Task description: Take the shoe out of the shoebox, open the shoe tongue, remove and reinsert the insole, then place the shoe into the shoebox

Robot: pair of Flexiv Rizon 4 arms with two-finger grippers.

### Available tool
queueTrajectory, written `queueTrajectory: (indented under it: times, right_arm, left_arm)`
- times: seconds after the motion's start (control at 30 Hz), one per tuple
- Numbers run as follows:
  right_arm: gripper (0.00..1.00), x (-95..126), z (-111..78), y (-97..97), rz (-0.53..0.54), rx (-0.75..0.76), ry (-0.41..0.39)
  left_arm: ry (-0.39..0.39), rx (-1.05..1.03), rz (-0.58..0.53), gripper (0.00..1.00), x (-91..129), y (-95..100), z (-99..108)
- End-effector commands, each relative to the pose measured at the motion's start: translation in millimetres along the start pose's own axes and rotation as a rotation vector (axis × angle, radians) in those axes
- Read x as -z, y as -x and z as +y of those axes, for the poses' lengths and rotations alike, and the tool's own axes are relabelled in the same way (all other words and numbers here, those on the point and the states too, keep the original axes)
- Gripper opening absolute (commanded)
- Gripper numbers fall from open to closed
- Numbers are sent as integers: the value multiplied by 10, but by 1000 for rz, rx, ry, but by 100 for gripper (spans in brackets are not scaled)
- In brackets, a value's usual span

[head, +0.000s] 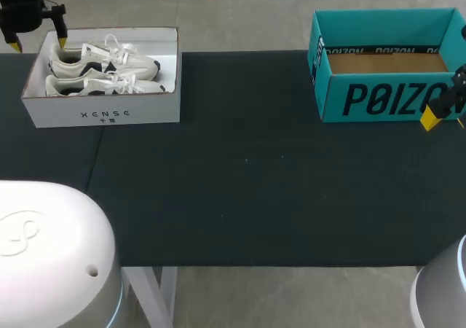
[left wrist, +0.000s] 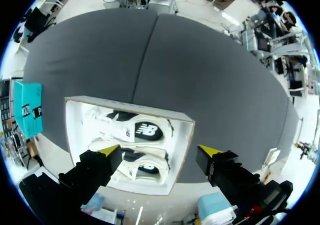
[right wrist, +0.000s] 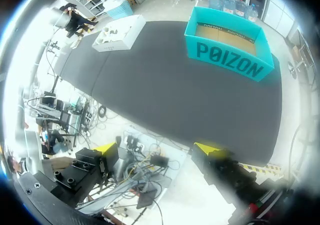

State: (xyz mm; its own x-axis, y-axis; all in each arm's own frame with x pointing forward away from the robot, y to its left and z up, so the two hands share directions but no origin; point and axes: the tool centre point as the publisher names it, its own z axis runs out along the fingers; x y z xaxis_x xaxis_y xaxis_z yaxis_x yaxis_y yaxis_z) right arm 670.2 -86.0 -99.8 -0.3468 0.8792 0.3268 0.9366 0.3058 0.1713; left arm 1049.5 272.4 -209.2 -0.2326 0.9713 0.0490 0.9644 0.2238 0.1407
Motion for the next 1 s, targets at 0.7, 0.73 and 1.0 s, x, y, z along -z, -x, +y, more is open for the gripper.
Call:
queueTrajectory:
  times: [0.7,0.73,1.0]
  right_arm:
    - [100,-1,23,2,1,-1,-5]
    - [100,-1,23,2,1,-1,-5]
    - [100,-1,23,2,1,-1,-5]
  left_arm:
    - [75,-50,-14,100,136,-34,-382]
    - [71,-47,-12,100,108,-49,-375]
    - [27,-57,-31,100,-192,-163,-225]
